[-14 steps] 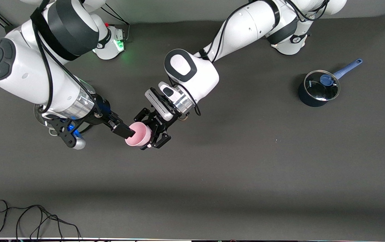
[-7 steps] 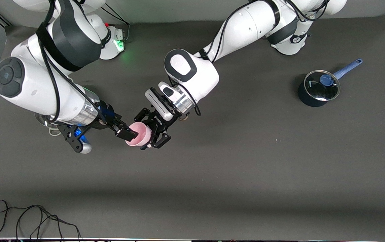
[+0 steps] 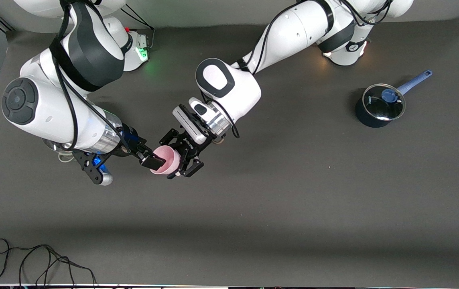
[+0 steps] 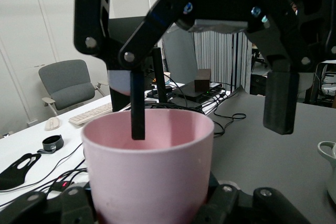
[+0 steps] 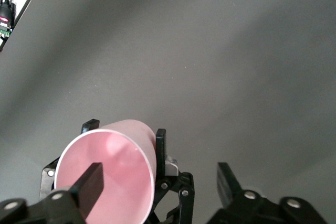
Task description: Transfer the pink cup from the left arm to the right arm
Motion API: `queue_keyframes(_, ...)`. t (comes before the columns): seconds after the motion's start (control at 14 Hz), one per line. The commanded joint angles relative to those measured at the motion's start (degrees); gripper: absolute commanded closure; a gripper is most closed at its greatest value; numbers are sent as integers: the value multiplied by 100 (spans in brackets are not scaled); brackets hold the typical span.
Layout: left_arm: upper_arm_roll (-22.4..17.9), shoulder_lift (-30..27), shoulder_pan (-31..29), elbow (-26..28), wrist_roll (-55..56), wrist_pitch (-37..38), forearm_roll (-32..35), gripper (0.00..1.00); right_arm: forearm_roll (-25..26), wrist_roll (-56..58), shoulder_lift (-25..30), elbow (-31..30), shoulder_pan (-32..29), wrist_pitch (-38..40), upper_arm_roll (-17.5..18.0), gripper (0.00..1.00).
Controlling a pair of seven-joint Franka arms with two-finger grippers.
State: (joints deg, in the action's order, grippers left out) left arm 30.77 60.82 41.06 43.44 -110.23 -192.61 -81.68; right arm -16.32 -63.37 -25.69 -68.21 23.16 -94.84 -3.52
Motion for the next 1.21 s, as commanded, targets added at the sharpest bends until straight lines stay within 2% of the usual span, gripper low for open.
queue_keyframes(0.0,-88,-53,95,-46,160,-102,47,100,-178,61,47,-52,30,-113,-34,25)
queue_keyframes(0.07,-97,-53,95,-46,177,-102,47,100,-170,44,47,-26,48,-113,-43,47)
queue_keyframes(0.21,-89,-53,95,-46,195,-102,47,100,-152,0,47,-8,57,-113,-26,82)
queue_keyframes(0.29,-88,-53,95,-46,195,-102,47,100,-152,0,47,-8,57,-113,-25,94)
queue_keyframes(0.36,-88,-53,95,-46,195,-102,47,100,-135,8,47,0,57,-113,-25,100)
queue_keyframes(1.14,-141,-79,95,-46,345,-102,73,100,-82,61,38,36,57,-113,-25,100)
